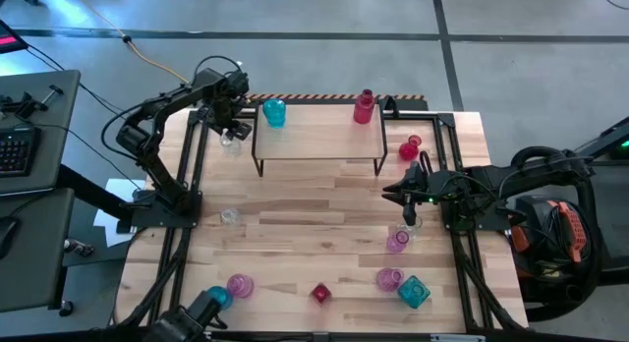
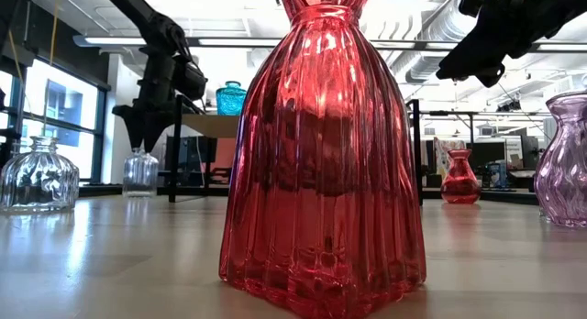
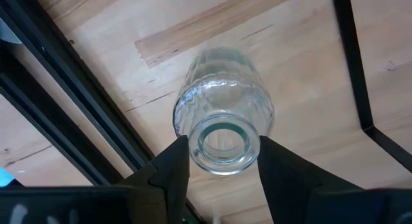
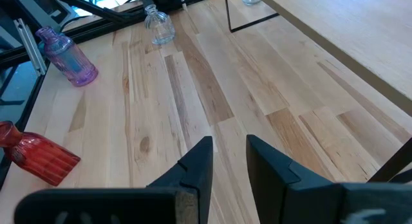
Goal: Sort vases onto shelf
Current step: Put the top left transparent vase on the shelf
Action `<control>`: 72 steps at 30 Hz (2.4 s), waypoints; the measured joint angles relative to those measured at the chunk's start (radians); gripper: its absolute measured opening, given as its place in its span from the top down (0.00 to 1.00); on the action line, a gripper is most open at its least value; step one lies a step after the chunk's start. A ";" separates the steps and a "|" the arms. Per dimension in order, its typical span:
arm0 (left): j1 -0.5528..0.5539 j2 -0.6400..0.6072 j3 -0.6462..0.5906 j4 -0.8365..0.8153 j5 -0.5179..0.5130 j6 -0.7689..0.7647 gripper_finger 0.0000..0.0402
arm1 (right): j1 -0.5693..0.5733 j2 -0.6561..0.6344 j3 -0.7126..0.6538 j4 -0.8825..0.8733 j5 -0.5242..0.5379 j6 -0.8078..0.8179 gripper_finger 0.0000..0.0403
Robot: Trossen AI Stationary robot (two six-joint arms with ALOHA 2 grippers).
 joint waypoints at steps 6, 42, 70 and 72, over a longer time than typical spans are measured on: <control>0.000 -0.050 0.000 -0.009 0.003 0.010 0.63 | 0.000 0.000 0.000 0.000 0.000 0.000 0.82; -0.192 -0.522 0.000 -0.276 0.117 -0.132 0.63 | 0.000 0.000 0.000 0.000 0.000 0.000 0.82; -0.623 -0.517 0.001 -0.083 0.253 -0.425 0.63 | 0.000 0.000 0.000 0.000 0.000 0.000 0.82; -0.638 -0.508 0.002 -0.056 0.253 -0.432 0.63 | 0.000 0.000 0.000 0.000 0.000 0.000 0.82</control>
